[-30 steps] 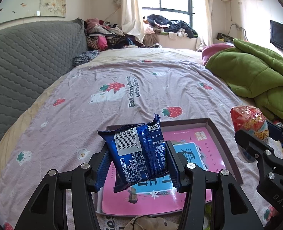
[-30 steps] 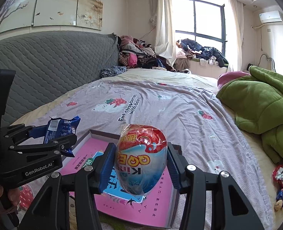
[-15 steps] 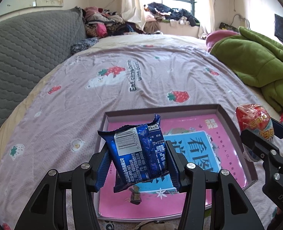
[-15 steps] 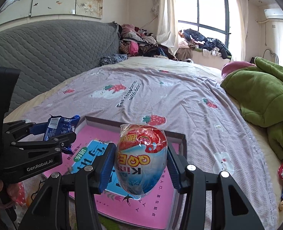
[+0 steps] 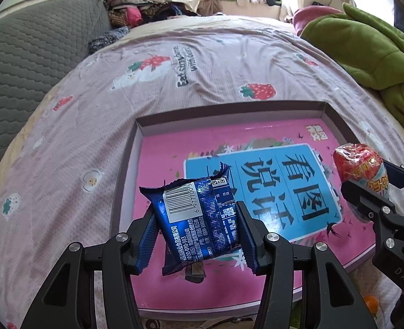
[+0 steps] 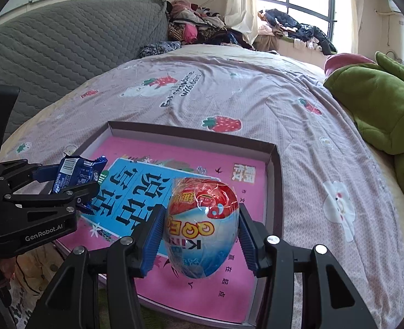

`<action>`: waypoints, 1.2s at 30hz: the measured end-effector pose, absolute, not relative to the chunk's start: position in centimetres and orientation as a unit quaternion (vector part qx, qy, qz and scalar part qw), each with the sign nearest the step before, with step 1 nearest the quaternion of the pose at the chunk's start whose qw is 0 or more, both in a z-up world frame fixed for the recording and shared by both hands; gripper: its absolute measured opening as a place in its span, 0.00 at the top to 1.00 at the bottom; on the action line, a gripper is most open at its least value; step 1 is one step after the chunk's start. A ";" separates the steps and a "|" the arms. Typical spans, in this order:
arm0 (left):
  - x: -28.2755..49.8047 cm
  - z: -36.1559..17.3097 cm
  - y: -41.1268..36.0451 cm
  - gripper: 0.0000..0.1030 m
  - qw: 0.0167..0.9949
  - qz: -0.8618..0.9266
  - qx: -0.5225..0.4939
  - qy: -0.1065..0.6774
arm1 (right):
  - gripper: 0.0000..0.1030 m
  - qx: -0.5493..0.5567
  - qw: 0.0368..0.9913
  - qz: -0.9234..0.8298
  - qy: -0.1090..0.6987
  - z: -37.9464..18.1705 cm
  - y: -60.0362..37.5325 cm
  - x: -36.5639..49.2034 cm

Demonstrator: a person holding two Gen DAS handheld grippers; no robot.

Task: Organize objects
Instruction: 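Carry the biscuit packet over the pink book with the left tool while the right tool carries the egg there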

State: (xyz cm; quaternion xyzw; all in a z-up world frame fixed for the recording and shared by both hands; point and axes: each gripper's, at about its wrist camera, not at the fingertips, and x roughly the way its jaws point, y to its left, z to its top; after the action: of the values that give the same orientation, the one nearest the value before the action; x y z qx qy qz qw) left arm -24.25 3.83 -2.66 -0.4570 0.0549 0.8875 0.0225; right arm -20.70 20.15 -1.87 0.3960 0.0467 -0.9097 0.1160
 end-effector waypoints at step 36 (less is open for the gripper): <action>-24.4 -4.7 4.1 0.46 0.028 0.873 -0.484 0.058 | 0.50 0.443 0.098 -0.889 0.058 -4.6 19.8 -21.7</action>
State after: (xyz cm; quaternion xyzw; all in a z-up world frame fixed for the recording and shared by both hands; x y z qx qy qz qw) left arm -24.35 4.08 -4.67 -0.4836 0.0575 0.8729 0.0278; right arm -21.70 19.79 -4.57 0.4427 0.0580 -0.8895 0.0975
